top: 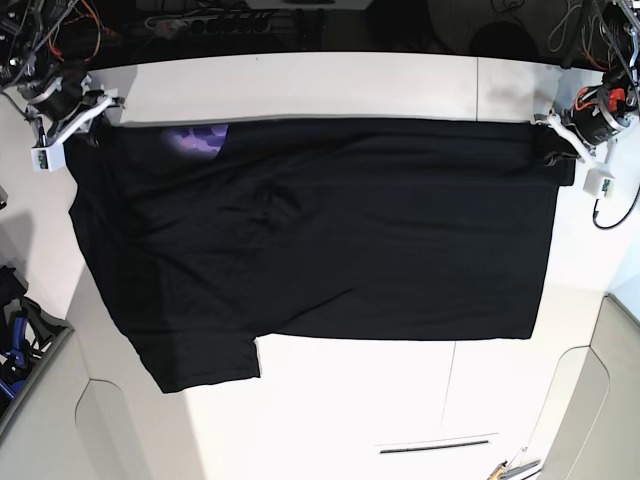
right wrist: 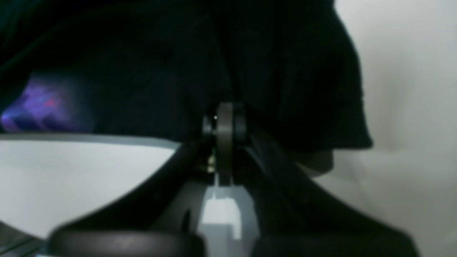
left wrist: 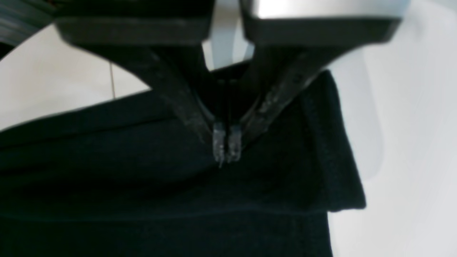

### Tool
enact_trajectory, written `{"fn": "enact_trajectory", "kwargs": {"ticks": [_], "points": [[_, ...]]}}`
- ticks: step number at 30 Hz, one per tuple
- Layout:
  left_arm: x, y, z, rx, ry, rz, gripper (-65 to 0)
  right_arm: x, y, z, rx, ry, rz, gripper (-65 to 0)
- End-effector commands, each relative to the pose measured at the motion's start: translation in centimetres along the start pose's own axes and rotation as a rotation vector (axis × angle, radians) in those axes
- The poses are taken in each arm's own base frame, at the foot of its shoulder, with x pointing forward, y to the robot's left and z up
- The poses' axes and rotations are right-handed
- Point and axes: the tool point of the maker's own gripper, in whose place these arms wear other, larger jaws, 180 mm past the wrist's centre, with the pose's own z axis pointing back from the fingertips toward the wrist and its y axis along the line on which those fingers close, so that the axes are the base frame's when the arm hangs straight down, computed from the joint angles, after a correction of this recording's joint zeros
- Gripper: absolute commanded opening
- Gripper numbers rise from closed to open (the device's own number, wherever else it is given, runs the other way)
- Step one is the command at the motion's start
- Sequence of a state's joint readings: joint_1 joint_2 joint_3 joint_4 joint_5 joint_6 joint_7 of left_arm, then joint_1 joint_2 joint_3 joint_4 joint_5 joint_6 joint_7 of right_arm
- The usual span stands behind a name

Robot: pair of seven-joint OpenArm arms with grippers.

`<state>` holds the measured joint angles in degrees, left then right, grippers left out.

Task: Fold the T-shirt properly
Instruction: 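Grasp the folded edge corners with both grippers and pull them back, then move both grippers to the hem corners of the shirt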

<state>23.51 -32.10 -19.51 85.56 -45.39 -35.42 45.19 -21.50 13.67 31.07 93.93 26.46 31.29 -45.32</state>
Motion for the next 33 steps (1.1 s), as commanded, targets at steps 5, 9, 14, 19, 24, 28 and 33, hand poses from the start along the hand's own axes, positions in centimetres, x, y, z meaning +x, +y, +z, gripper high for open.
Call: {"fn": "enact_trajectory", "kwargs": {"ticks": [5,9,14,19,24,28,33], "points": [[-2.5,1.1,1.8,0.015,0.048,0.049,-65.0,-1.6,-0.7,0.9,-0.016,0.052,0.003,-65.0],[-3.1,1.5,3.1,0.009,0.016,0.106,-65.0,-3.0,-0.7,1.4,-0.009,0.085,-0.016,-65.0],[-4.0,0.8,3.8,-0.038,0.013,0.171,-65.0,-4.6,-0.3,2.1,0.024,0.115,-0.070,-65.0],[-4.8,0.7,4.0,-0.040,0.031,0.180,-65.0,-6.1,-0.4,3.0,0.030,0.142,-0.105,-65.0],[-5.0,0.7,4.0,-0.040,0.035,0.181,-65.0,-6.7,-1.1,4.2,0.025,0.132,-0.162,-65.0],[-4.2,0.4,4.1,-0.050,0.012,0.175,-65.0,-5.2,-2.0,4.9,0.023,0.058,-0.218,-65.0],[-1.7,-1.0,4.5,-0.081,-0.045,0.119,-64.6,-2.5,-2.1,5.0,0.057,-0.042,-0.262,-65.0]]}}
